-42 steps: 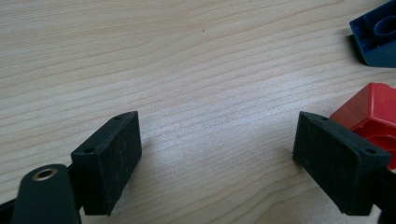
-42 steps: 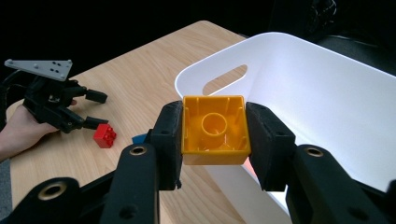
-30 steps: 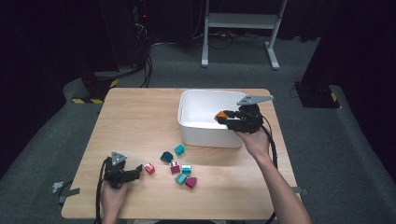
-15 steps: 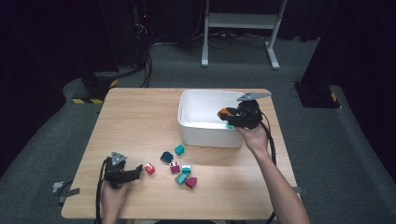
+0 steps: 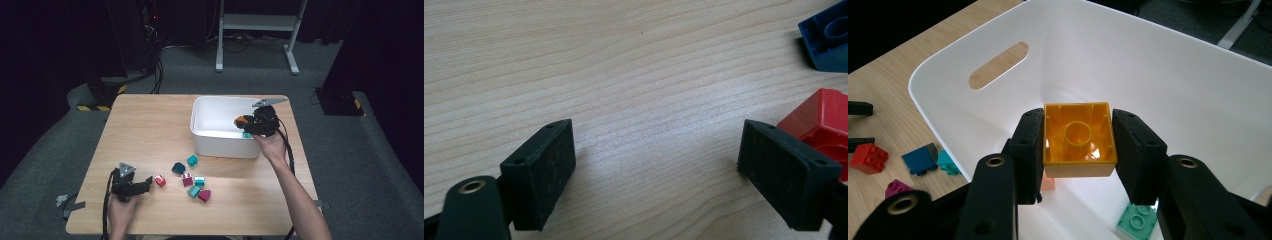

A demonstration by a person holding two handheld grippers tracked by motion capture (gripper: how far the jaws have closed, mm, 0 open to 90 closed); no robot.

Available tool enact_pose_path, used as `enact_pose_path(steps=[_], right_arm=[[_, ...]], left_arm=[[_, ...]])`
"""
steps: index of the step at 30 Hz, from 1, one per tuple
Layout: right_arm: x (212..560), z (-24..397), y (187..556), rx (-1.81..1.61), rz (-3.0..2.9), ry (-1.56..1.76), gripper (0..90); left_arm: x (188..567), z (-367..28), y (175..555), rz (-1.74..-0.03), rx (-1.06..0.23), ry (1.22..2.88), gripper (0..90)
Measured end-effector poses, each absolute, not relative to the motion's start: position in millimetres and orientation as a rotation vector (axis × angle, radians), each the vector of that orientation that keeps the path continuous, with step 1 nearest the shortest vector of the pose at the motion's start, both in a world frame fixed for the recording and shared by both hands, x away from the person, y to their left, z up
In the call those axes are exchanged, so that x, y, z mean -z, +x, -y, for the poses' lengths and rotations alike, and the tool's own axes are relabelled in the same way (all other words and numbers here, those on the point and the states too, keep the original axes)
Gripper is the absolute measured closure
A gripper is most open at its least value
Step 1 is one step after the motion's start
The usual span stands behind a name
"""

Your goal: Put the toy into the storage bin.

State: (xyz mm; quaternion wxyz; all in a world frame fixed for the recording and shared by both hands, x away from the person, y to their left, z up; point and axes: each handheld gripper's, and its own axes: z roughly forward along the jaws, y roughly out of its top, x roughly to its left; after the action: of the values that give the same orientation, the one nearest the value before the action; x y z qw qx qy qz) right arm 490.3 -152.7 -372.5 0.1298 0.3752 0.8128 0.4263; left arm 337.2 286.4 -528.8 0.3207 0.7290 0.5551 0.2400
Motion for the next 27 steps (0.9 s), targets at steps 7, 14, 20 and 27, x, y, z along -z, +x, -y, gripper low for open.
enact_pose_path(steps=[7,14,20,27], right_arm=[[378,154,495,-1.22,-2.365,1.125,52.2],[377,158,488,-1.237,-2.345,1.11,51.8],[371,160,471,-1.284,-2.323,1.061,49.2],[365,160,451,-1.365,-2.3,0.995,50.3]], left_arm=[[529,-286,337,-1.459,-0.632,1.915,15.5],[529,-286,337,-1.459,-0.632,1.915,15.5],[529,-286,337,-1.459,-0.632,1.915,15.5],[529,-286,337,-1.459,-0.631,1.915,15.5]])
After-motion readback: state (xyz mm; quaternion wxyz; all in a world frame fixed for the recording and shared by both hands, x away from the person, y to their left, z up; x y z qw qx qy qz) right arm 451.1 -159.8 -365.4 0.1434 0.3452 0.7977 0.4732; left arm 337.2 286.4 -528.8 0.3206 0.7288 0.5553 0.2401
